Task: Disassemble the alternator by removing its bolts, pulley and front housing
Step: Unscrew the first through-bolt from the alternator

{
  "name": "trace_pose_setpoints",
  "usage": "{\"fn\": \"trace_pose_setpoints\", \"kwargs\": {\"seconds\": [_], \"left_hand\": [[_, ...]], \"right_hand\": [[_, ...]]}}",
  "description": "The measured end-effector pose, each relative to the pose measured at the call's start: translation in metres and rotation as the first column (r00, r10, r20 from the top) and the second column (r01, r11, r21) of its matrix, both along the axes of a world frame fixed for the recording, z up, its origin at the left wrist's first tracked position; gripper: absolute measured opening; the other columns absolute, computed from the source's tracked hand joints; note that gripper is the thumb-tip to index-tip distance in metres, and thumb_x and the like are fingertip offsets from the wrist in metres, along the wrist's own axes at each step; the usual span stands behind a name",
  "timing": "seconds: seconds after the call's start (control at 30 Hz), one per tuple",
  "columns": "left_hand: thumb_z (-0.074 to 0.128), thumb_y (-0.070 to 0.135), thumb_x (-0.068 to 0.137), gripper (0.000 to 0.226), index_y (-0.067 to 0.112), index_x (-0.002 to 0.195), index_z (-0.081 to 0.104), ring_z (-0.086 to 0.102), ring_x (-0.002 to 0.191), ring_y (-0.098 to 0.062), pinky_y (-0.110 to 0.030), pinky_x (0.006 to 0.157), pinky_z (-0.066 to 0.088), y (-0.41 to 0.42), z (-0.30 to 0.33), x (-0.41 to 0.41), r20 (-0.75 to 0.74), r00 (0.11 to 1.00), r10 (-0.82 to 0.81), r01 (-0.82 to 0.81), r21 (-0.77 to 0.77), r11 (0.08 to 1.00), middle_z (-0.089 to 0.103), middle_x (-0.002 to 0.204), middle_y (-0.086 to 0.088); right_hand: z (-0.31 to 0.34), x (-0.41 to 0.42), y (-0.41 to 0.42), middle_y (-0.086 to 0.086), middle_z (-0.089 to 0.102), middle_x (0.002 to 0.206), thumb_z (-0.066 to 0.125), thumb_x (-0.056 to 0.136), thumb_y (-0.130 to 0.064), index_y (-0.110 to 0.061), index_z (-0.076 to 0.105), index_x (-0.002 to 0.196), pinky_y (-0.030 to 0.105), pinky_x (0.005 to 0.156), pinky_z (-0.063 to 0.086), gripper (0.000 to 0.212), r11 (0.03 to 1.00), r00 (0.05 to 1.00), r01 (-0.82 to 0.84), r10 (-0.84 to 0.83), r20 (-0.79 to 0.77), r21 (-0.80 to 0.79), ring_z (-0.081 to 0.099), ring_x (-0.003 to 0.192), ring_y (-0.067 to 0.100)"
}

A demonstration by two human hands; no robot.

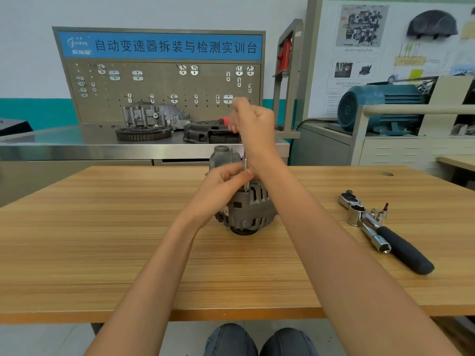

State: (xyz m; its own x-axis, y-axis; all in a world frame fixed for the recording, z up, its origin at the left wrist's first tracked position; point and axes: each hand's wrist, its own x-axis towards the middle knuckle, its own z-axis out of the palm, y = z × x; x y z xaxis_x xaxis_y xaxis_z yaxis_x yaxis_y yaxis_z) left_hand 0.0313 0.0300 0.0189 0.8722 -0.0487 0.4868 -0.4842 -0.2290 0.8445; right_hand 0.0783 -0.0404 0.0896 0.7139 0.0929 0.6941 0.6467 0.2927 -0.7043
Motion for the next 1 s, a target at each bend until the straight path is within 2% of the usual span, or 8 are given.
{"fn": "trace_pose_setpoints", "kwargs": {"seconds": [0.1,0.2,0.37,0.5,0.7,0.8,0.9,1.0], "left_hand": [[0.050,0.019,0.097,0.020,0.021,0.093,0.069,0.067,0.075,0.002,-0.008,0.063,0.047,0.001,0.000,-0.001,0.008,1.000,-0.007,0.007,0.006,1.000,0.073,0.079,0.013],[0.051,0.016,0.096,0.026,0.029,0.085,0.070,0.065,0.071,0.005,-0.008,0.062,0.045,-0.001,0.000,-0.003,0.035,0.999,0.003,-0.003,0.003,1.000,0.071,0.071,0.016],[0.051,0.007,0.094,0.039,0.029,0.068,0.068,0.061,0.061,0.004,-0.008,0.057,0.043,-0.001,-0.003,0.001,0.044,0.998,0.045,-0.045,-0.005,0.999,0.067,0.062,0.014],[0.053,0.021,0.095,0.016,0.025,0.097,0.069,0.068,0.086,-0.001,-0.011,0.070,0.048,-0.002,-0.001,0.002,0.018,1.000,0.012,-0.011,-0.019,1.000,0.074,0.086,0.013],[0.049,0.022,0.097,0.022,0.023,0.090,0.069,0.067,0.076,0.001,-0.009,0.062,0.047,0.002,-0.001,0.000,0.011,1.000,-0.005,0.005,-0.015,1.000,0.073,0.078,0.013],[0.050,0.016,0.096,0.022,0.025,0.086,0.068,0.065,0.069,0.004,-0.007,0.059,0.045,0.001,-0.002,0.000,0.043,0.999,0.011,-0.010,-0.015,1.000,0.071,0.071,0.015],[0.050,0.002,0.094,0.042,0.026,0.062,0.064,0.056,0.050,0.007,-0.005,0.048,0.039,0.000,-0.004,0.001,0.058,0.997,0.043,-0.039,-0.060,0.997,0.062,0.051,0.015],[0.054,0.010,0.094,0.028,0.026,0.075,0.068,0.064,0.060,0.004,-0.008,0.054,0.044,-0.001,-0.001,-0.001,0.026,0.999,0.034,-0.032,-0.057,0.998,0.069,0.063,0.012]], "right_hand": [[0.000,0.001,-0.002,0.003,0.034,0.044,0.049,0.091,-0.007,-0.013,0.037,0.044,0.013,0.060,0.046,0.049,0.998,0.998,-0.063,0.063,-0.019,0.002,0.041,0.044,0.007],[-0.007,-0.002,0.003,-0.004,0.030,0.043,0.050,0.093,-0.009,-0.015,0.034,0.045,0.016,0.060,0.039,0.052,0.985,0.974,0.172,-0.167,0.153,-0.016,0.033,0.047,0.011],[-0.016,-0.003,0.003,-0.002,0.039,0.052,0.052,0.093,-0.018,-0.015,0.041,0.053,0.027,0.074,0.033,0.042,0.720,0.656,0.694,-0.632,0.413,-0.001,0.039,0.058,0.015],[-0.007,0.000,-0.003,0.000,0.037,0.043,0.051,0.094,-0.012,-0.007,0.042,0.047,0.016,0.060,0.041,0.048,0.967,0.951,0.240,-0.216,0.220,-0.086,0.038,0.048,0.009],[0.000,0.002,-0.004,-0.007,0.046,0.043,0.049,0.095,-0.014,-0.014,0.043,0.044,0.014,0.069,0.046,0.051,0.990,0.987,-0.139,0.139,-0.084,0.012,0.054,0.058,0.007],[-0.010,-0.002,0.001,-0.004,0.047,0.046,0.048,0.096,-0.014,-0.009,0.048,0.046,0.019,0.067,0.044,0.050,0.985,0.976,0.170,-0.164,0.146,-0.033,0.050,0.053,0.006],[-0.018,-0.006,0.004,0.002,0.044,0.056,0.051,0.095,-0.019,-0.008,0.050,0.056,0.027,0.066,0.036,0.040,0.748,0.675,0.664,-0.592,0.440,-0.011,0.043,0.059,0.017],[-0.012,-0.004,0.002,-0.004,0.037,0.051,0.052,0.095,-0.018,-0.014,0.042,0.051,0.024,0.062,0.031,0.045,0.838,0.783,0.542,-0.476,0.401,-0.065,0.038,0.056,0.011]]}}
